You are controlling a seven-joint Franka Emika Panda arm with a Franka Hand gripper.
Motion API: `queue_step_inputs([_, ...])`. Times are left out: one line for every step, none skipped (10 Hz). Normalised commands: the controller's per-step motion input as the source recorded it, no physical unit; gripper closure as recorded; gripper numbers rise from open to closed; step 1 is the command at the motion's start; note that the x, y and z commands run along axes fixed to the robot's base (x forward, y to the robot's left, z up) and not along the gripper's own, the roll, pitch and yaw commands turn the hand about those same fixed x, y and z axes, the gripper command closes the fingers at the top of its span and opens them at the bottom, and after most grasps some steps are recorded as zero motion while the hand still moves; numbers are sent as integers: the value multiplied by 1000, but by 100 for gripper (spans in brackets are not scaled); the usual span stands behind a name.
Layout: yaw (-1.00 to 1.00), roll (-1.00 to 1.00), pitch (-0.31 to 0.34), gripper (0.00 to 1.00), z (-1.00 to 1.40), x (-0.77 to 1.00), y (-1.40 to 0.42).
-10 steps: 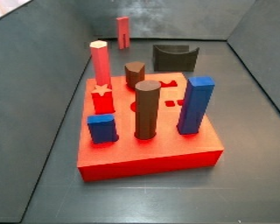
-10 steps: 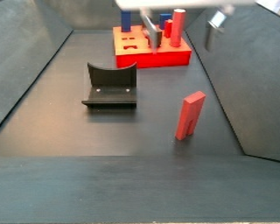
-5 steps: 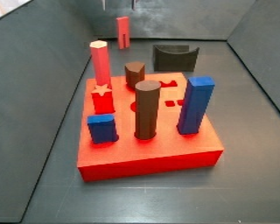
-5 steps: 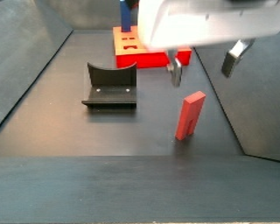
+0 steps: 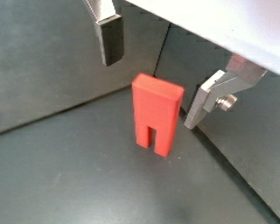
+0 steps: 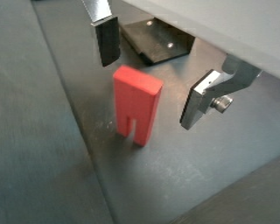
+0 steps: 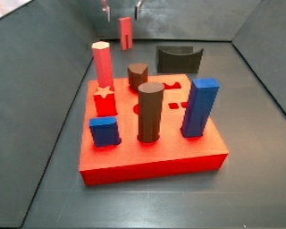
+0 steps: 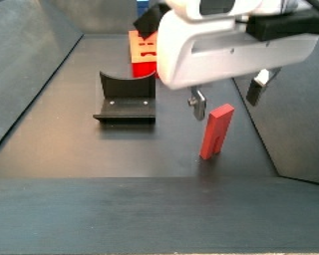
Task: Pick up the double-square object. Move up. Move to above the board. Insert the double-square object.
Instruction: Pick up the double-square object.
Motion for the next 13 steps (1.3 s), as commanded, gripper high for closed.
queue_step_inputs([291, -39, -79, 0, -517, 0, 140])
queue_step_inputs([49, 0, 0, 0, -54, -3, 0])
queue_step_inputs([0, 20, 0, 0, 0, 0, 0])
queue_step_inputs([0, 50, 0, 0, 0, 0, 0])
queue_step_inputs([0, 0, 0, 100, 0, 0, 0])
queue_step_inputs([0, 0, 0, 100, 0, 0, 0])
queue_step_inputs([0, 0, 0, 100, 0, 0, 0])
queue_step_inputs([0, 0, 0, 100, 0, 0, 0])
queue_step_inputs([0, 0, 0, 100, 0, 0, 0])
queue_step_inputs([0, 0, 0, 100, 0, 0, 0])
queue_step_inputs([0, 0, 0, 100, 0, 0, 0])
queue_step_inputs([0, 0, 0, 100, 0, 0, 0])
queue_step_inputs([0, 0, 0, 100, 0, 0, 0])
